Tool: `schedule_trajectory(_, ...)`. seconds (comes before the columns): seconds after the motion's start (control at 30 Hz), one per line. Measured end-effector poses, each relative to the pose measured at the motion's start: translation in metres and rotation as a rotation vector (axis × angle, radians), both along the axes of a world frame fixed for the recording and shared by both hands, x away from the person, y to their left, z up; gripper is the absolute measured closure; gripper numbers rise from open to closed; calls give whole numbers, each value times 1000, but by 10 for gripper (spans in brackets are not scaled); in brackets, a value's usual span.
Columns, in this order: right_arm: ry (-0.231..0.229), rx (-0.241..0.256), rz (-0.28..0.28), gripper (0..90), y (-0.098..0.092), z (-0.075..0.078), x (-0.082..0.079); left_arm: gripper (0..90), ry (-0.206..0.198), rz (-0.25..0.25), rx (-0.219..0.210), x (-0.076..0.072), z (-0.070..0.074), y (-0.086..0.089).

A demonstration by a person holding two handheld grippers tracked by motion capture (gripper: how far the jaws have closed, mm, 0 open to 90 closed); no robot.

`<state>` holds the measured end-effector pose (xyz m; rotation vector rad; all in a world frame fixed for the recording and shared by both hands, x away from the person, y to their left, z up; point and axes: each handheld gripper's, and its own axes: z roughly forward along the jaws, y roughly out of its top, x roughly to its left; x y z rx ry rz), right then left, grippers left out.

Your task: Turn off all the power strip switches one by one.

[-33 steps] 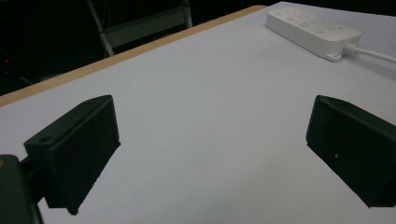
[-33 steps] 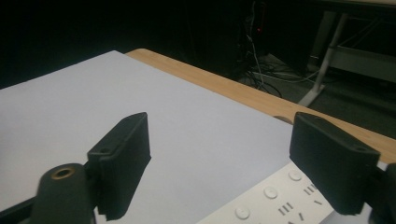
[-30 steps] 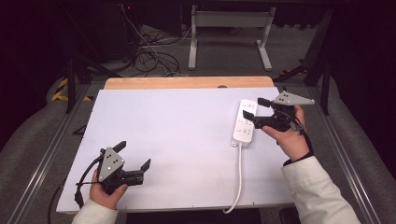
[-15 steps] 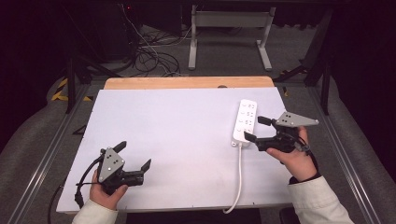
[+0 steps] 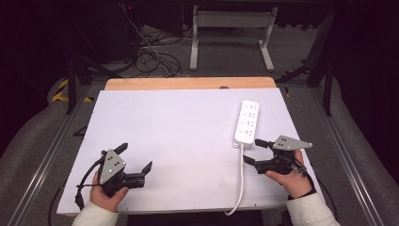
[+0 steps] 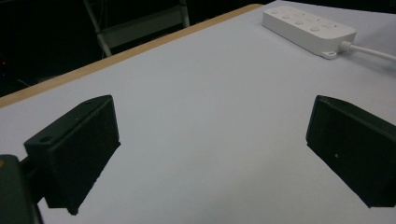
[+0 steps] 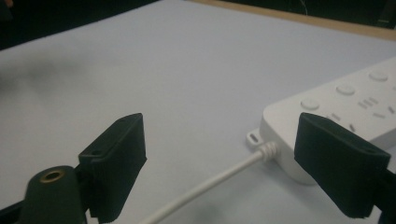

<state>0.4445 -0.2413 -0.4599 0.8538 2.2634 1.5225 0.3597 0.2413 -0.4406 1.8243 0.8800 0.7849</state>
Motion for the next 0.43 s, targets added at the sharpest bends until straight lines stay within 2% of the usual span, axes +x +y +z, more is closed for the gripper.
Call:
schedule_trajectory(0.2, 7, -54, 8, 166, 1, -20, -8, 29, 32, -4, -24, 0, 0, 2)
schedule_trajectory(0.3, -9, -65, -3, 165, -1, -19, -9, 29, 62, 0, -42, 1, -1, 4)
schedule_trajectory(0.43, -31, -62, -33, 162, -4, -15, -9, 29, 50, 9, -52, 0, -1, 6)
